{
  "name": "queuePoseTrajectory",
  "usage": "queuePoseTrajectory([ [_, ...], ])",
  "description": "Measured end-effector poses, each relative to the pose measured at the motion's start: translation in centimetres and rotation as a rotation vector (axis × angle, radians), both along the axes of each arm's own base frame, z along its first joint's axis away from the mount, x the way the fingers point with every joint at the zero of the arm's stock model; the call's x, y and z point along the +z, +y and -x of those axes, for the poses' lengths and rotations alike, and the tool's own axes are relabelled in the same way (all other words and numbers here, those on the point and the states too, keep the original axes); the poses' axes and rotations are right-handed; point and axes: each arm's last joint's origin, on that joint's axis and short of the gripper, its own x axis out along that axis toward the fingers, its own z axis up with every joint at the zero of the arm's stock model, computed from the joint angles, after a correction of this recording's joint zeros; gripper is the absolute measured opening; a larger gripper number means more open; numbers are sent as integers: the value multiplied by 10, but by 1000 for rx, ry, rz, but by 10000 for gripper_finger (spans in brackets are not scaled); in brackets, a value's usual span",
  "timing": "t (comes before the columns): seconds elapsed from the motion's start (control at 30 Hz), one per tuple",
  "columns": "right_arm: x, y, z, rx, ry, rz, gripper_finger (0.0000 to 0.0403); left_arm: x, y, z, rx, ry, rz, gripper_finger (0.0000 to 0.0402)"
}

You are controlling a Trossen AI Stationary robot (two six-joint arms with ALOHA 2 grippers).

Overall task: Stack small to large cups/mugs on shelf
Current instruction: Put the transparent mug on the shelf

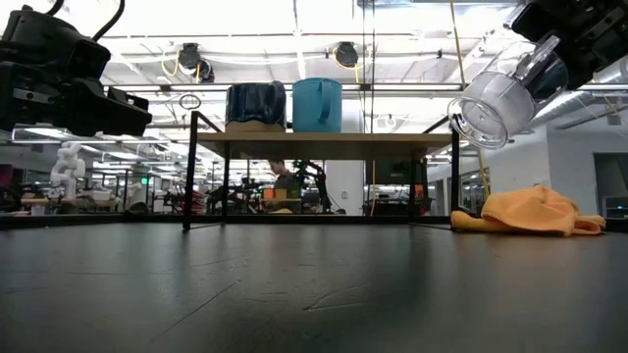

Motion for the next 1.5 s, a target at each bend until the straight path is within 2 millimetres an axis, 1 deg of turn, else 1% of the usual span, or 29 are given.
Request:
queuePoseTrajectory([
  [0.17, 0, 0, 0, 0, -4, 8, 0, 0, 0, 0, 0, 0, 0, 31],
  [0.33, 8, -5, -3, -57, -89, 71, 0, 0, 0, 0, -1, -1, -5, 31],
  [0.43, 12, -9, -5, -83, -126, 80, 0, 0, 0, 0, -1, -1, -5, 31],
  [0.53, 20, -13, -4, -113, -138, 83, 0, 0, 0, 0, -1, -1, -3, 31],
  [0.9, 55, -20, 1, -108, -214, 105, 0, 0, 0, 0, -1, -1, -3, 31],
  [1.3, 73, -29, 1, -148, -181, 138, 0, 0, 0, 0, -1, -1, -5, 31],
  [1.5, 90, -33, -2, -151, -200, 143, 0, 0, 0, 0, -1, -2, -7, 31],
])
